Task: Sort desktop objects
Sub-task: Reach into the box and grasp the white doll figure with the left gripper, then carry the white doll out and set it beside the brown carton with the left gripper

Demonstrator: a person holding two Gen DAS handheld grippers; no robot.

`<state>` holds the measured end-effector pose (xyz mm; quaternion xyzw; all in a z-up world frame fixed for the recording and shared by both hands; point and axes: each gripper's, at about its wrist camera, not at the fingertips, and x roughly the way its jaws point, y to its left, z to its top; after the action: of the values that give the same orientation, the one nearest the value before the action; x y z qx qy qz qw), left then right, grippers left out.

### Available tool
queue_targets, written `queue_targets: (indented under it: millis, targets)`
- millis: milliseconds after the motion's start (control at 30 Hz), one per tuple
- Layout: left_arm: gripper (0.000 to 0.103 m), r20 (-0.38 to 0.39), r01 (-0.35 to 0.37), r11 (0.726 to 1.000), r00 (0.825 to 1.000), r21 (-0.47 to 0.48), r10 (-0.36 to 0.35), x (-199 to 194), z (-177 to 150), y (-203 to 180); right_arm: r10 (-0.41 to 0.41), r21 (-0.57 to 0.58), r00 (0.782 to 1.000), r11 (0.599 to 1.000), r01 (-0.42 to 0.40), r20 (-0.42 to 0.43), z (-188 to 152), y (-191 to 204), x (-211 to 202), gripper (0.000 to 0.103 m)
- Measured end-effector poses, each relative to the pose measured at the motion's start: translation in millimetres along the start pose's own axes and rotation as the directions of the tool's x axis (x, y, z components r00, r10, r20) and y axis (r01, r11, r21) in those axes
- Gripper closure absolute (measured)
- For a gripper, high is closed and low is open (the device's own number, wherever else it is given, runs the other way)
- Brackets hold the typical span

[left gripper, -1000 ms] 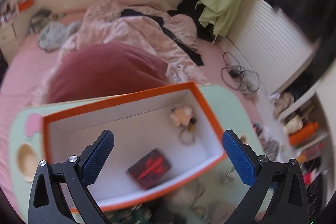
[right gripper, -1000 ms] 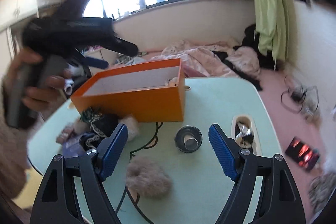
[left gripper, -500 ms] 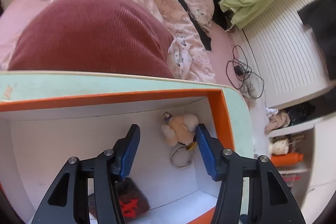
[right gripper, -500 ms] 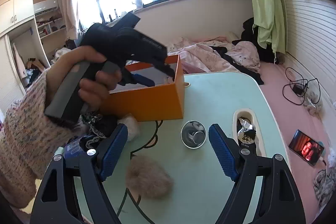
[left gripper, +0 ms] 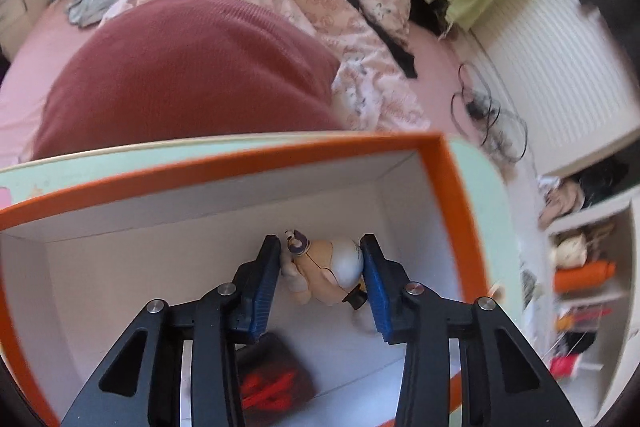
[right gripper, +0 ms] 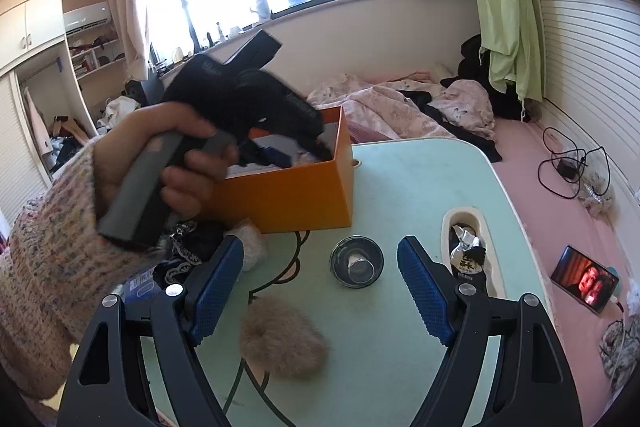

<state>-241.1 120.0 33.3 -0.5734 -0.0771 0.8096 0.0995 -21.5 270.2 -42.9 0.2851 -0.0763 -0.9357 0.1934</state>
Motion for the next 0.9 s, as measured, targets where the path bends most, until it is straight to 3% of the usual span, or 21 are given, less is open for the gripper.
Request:
queue_targets:
  millis: [133, 233, 467, 633, 800, 900]
  targets:
    - [0.064, -0.001, -0.037, 0.999, 0.999, 0.028, 0.037, -6.5, -5.7, 17.3, 0.006, 0.007, 1.0, 1.0, -0.006, 0.005, 1.1, -1.5, -0.4, 0.024]
    - [0.063, -0.013, -0.026, 1.0, 1.0, 0.015, 0.027, -4.9, -5.0, 25.9, 0.005, 0.005, 1.0, 1.0, -0.005, 0.003, 1.6, -1.4, 0.3, 0.024]
    - [0.063, 0.026, -0.085, 0.995, 0.996, 0.061, 0.083, -2.6, -6.9, 17.4, 0.003, 0.008, 1.0, 1.0, -0.003, 0.0, 1.5, -1.3, 0.8, 0.024]
    - [0.063, 0.094, -0.046, 0.995, 0.995, 0.09, 0.037, -21.0, -13.7, 18.9, 0.004, 0.012, 1.0, 1.0, -0.004, 0.001, 0.9, -0.1, -0.4, 0.024]
    - [0.063, 0.307, 0.017, 0.991, 0.95, 0.133, -0.057, -94.7, -37.0, 24.3, 0.005, 0.014, 1.0, 1.0, -0.005, 0.002, 1.2, -0.5, -0.5, 0.024]
    - [0.063, 0.343, 0.064, 0.981, 0.931, 0.184, -0.125, -128.8, -67.0, 31.9, 0.006, 0.014, 1.0, 1.0, -0.006, 0.002, 1.3, -0.5, -0.5, 0.024]
